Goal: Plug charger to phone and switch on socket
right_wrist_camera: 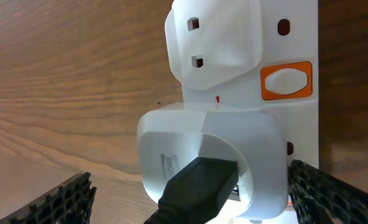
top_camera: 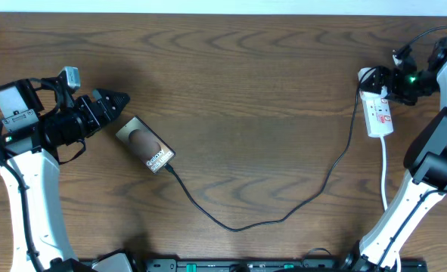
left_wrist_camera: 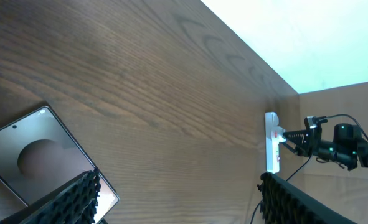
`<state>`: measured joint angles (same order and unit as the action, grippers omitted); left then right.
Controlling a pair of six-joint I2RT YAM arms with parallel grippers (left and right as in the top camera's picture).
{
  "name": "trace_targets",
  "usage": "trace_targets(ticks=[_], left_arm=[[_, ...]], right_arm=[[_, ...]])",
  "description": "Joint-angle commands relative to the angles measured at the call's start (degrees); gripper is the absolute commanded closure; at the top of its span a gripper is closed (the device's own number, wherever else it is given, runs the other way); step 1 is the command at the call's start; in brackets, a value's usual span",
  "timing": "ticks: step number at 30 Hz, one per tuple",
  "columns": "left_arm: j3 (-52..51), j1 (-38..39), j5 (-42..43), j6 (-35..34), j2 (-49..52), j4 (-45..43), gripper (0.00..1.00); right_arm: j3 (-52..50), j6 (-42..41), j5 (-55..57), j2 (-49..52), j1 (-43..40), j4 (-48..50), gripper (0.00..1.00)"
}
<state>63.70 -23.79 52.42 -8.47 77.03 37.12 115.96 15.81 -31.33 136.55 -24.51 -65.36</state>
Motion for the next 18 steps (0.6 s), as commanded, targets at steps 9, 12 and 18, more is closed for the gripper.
trace_targets(ticks=[9,12,18], left_arm=[[-0.04,0.09,0.46,1.38,-0.2,0.13,0.2],[-0.04,0.09,0.48,1.38,-0.2,0.13,0.2],[-0.07,0.09,0.48,1.38,-0.2,0.2,0.2]], right_arm=[[-3.89,-1.05,-3.3,2.45,2.64,-1.11,0.01],[-3.61,-1.38,-1.07,2.45,2.6,-1.36,0.01],[0.35,-2.08,0.39,2.45,2.49,-3.74,0.01]])
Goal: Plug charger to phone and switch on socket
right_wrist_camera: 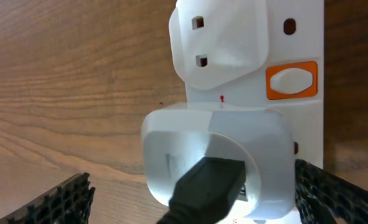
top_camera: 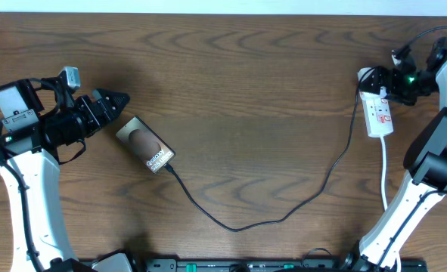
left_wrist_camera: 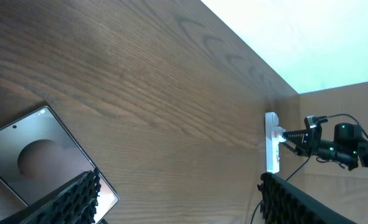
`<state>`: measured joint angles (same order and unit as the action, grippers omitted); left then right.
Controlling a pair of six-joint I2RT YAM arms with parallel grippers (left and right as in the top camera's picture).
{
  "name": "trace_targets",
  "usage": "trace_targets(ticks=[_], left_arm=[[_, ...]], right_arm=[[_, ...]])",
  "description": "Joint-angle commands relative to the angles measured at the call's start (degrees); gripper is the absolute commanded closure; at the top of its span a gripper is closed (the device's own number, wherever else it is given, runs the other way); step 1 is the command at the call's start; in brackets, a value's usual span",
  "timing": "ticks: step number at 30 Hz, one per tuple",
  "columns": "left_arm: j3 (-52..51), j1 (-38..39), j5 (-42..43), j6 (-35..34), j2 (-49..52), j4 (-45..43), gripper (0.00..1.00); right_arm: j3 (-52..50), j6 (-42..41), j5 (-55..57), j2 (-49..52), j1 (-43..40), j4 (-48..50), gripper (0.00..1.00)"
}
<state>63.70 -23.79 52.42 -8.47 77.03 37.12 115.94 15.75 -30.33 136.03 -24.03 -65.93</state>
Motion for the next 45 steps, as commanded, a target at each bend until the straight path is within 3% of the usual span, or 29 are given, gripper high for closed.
trace_targets(ticks=[1,7,29,45], left_arm=[[-0.07,0.09,0.46,1.38,-0.2,0.24,0.2],[-0.07,0.09,0.46,1.38,-0.2,0.55,0.2],[-0.07,0.09,-2.12,1.4,-0.2,1.84,0.2],[-0.07,0.09,-2.1,1.4,-0.2,2.05,0.2]], right_arm=[[1.33,-2.01,-0.48,2.97,1.97,-3.91,0.01],[5.66,-2.03,1.68,2.97,1.95,-7.61,0.01],[5.66,-1.81,6.03,2.97,1.99,-5.31,0.01],[5.57,-3.63,-0.76,2.97,2.01,-5.6,0.01]])
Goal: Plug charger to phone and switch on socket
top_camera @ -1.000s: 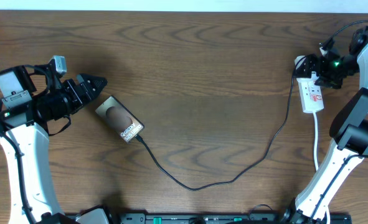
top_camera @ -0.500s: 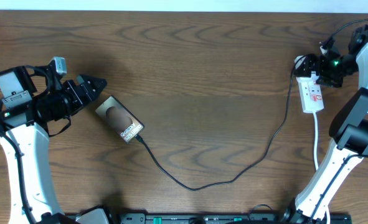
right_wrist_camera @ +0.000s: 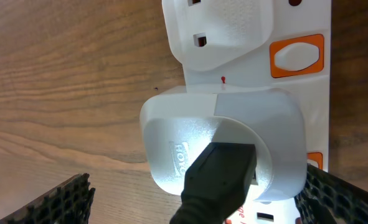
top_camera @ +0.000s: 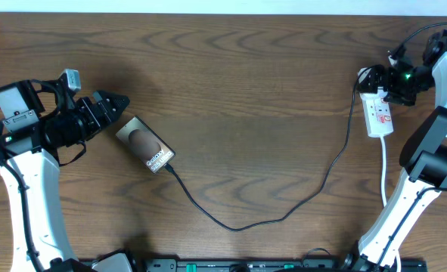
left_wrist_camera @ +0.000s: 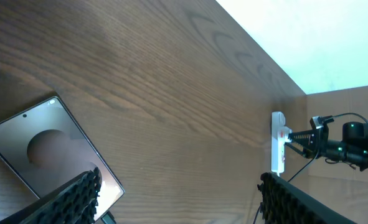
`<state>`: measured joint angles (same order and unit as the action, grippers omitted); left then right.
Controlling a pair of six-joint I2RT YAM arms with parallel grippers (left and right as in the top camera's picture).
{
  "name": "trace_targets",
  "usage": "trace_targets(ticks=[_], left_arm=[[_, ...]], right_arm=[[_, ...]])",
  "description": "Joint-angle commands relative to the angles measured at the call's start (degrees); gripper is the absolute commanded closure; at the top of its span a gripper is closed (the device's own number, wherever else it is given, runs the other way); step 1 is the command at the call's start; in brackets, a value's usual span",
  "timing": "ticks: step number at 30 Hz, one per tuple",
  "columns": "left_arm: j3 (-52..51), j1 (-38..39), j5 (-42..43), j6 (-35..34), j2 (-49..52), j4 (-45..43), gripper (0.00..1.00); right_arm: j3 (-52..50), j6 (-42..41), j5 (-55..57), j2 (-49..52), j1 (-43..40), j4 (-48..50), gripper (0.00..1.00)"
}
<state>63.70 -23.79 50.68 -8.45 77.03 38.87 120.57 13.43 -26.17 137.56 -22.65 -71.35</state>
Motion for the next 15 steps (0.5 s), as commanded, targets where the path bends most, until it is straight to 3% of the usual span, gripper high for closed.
trace_targets(ticks=[1,15], left_arm=[[-0.07,0.09,-0.37,1.38,-0.2,0.37,0.2],[-0.07,0.09,-0.37,1.38,-0.2,0.55,0.2]], right_arm=[[0.83,-1.57,-4.94,1.44,0.63,-0.2,0.01],[-1.55,-2.25,-5.95,1.44,0.63,0.46,0.01]])
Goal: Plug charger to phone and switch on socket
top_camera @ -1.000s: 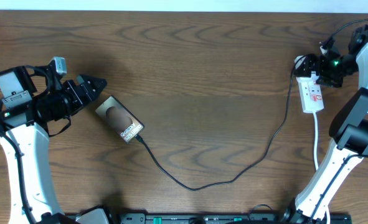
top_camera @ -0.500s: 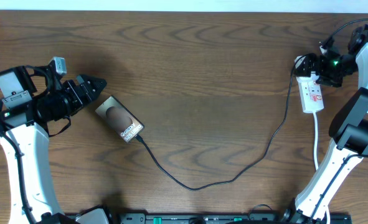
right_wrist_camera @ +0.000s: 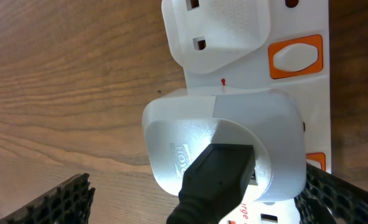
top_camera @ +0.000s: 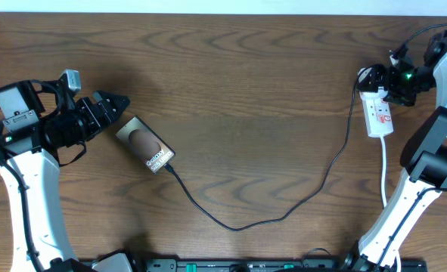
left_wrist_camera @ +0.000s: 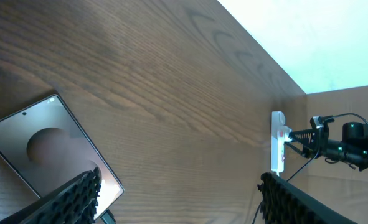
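The phone [top_camera: 144, 143] lies screen-up at the table's left, and the black cable [top_camera: 238, 224] meets its lower end. The cable runs right to a white charger plug [right_wrist_camera: 224, 146] seated in the white power strip [top_camera: 379, 112]. An orange switch [right_wrist_camera: 294, 56] shows beside the empty socket above the plug; a second orange switch [right_wrist_camera: 315, 163] peeks out beside the plug. My right gripper [right_wrist_camera: 196, 199] is open, its fingers on either side of the plug. My left gripper [top_camera: 119, 103] stays open just left of the phone [left_wrist_camera: 47, 152], holding nothing.
The strip's white lead [top_camera: 383, 170] trails toward the front edge beside the right arm. The cable loops across the brown wooden table [top_camera: 231, 83]. A pale wall edge [left_wrist_camera: 308, 37] borders the table's far side.
Almost nothing differs. The right wrist view has shifted a few pixels over the plug. Both grippers remain open, and the phone and cable lie where they were.
At the oldest moment my right gripper was open close over the charger plug and the left was open beside the phone. By the last earlier moment the right had drawn back slightly, showing a second orange switch, and the left view took in more phone. Both stay so.
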`<state>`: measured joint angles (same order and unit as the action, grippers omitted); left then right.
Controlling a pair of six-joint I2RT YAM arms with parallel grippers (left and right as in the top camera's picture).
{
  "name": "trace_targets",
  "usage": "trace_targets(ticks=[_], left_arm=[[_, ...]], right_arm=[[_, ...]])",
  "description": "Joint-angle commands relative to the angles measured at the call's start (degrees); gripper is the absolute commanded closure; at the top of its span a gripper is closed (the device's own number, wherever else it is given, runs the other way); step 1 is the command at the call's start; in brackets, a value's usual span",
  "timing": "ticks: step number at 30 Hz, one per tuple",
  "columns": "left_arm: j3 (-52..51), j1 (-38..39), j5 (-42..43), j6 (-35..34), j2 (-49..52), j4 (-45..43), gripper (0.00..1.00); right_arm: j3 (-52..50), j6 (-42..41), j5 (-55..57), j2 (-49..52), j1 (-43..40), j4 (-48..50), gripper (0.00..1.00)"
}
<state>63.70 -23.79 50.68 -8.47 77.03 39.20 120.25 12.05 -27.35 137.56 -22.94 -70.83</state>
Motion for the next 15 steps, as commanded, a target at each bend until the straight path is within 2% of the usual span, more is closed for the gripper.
trace_targets(ticks=[1,15], left_arm=[[-0.07,0.09,-0.35,1.4,-0.2,0.24,0.2],[-0.07,0.09,-0.37,1.4,-0.2,0.44,0.2]], right_arm=[[-1.22,-0.9,-4.79,1.44,0.92,-0.07,0.01],[-1.46,-0.87,-8.15,1.44,1.05,-0.24,0.01]])
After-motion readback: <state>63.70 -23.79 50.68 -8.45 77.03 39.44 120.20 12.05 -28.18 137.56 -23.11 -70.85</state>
